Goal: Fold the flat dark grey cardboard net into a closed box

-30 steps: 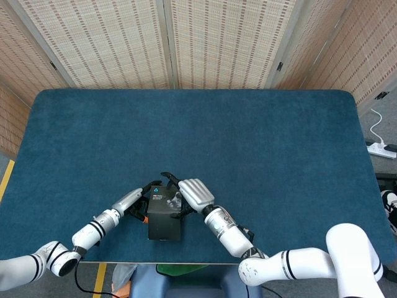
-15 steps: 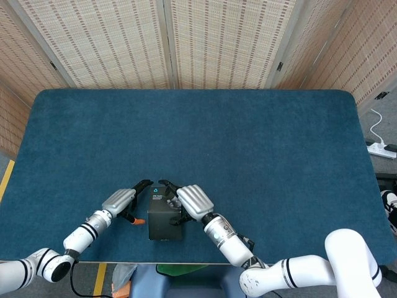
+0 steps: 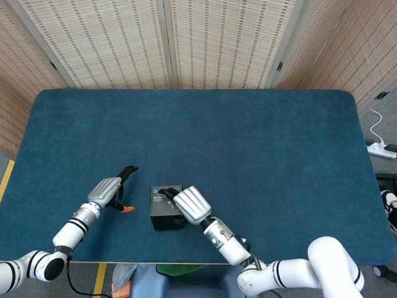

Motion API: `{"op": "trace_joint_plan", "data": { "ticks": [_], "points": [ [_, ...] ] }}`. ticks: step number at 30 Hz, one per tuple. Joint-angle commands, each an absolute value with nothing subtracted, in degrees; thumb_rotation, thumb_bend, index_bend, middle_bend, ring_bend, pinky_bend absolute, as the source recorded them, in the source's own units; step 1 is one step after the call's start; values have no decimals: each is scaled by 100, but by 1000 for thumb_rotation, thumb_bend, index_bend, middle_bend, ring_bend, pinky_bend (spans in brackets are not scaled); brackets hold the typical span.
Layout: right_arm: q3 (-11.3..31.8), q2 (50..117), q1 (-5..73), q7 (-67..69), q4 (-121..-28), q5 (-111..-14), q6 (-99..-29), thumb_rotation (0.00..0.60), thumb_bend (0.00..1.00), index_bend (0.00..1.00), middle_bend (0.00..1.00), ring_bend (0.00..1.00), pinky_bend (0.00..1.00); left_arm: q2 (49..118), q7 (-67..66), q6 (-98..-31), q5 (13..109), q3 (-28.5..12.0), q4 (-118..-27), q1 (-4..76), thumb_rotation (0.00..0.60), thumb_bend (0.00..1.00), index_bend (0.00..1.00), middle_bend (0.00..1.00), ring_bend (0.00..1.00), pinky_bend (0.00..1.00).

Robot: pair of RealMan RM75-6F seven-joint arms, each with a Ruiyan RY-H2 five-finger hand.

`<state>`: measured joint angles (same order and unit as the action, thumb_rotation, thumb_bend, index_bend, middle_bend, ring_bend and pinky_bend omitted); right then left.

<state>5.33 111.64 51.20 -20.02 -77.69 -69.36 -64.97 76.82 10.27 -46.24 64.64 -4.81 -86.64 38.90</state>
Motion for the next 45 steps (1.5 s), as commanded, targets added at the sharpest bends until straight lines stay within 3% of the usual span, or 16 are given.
{"op": "trace_joint_plan", "data": {
  "ticks": [1,9,12,16,21,25,28,29,31,33,35,39,45],
  "points": [
    [199,11603,5012,-1686,-6804,-7801,-6852,600,5,330,404,798,1000,7666,1182,-4556,6542,-529,-8679,3874,600,171,0,0,653,900],
    [74,11987,4874,-1274,-5799,-8498,-7069,600,182,474,610,815,1000,7649,1720,-4431,6834,-621,-8635,3824,600,173,0,0,648,899],
    [140,12025,4828,-1133,-5711,-8614,-7137,600,213,480,632,818,1000,7638,1807,-4453,6914,-644,-8611,3801,600,171,0,0,649,899],
    [241,11956,4762,-875,-5764,-8807,-7364,600,214,477,537,816,1000,7610,1784,-4568,6977,-660,-8639,3747,600,172,0,0,623,887],
    [323,11468,4602,-534,-6223,-9044,-7714,600,143,315,436,811,1000,7662,1226,-5182,6994,-668,-8668,3547,600,173,0,0,515,699],
    [329,11180,4488,-559,-6508,-9059,-7790,600,141,290,417,801,1000,7709,807,-5511,6953,-667,-8674,3445,600,173,0,13,438,644],
    [293,10578,4190,-796,-6934,-9004,-7987,600,146,279,383,700,1000,7695,112,-5982,6861,-657,-8676,3293,600,175,0,38,355,559],
    [195,10084,3923,-923,-7245,-8892,-8106,600,156,275,362,607,986,7677,-295,-6351,6809,-649,-8685,3153,600,176,0,51,328,514],
    [89,9317,3640,-1128,-8007,-8673,-8079,600,177,266,330,472,882,7712,-814,-6813,6658,-666,-8845,2959,600,176,0,70,300,466],
    [7,8714,3407,-1257,-8578,-8446,-8034,600,202,252,299,340,659,7710,-1133,-7161,6622,-657,-8931,2797,600,177,1,90,265,405],
    [-84,8274,3215,-1286,-8934,-8296,-8019,600,211,238,278,277,523,7701,-1308,-7431,6652,-631,-8974,2655,600,176,7,96,235,363],
    [-307,7548,2734,-1026,-9312,-8119,-8150,600,217,200,240,203,401,7630,-1448,-7958,6889,-503,-9031,2317,600,176,39,109,200,315],
    [-596,7063,1966,-157,-9196,-8230,-8648,600,219,131,174,125,322,7360,-1312,-8508,7270,-228,-9281,1788,600,176,51,115,167,267]
  ]
}}
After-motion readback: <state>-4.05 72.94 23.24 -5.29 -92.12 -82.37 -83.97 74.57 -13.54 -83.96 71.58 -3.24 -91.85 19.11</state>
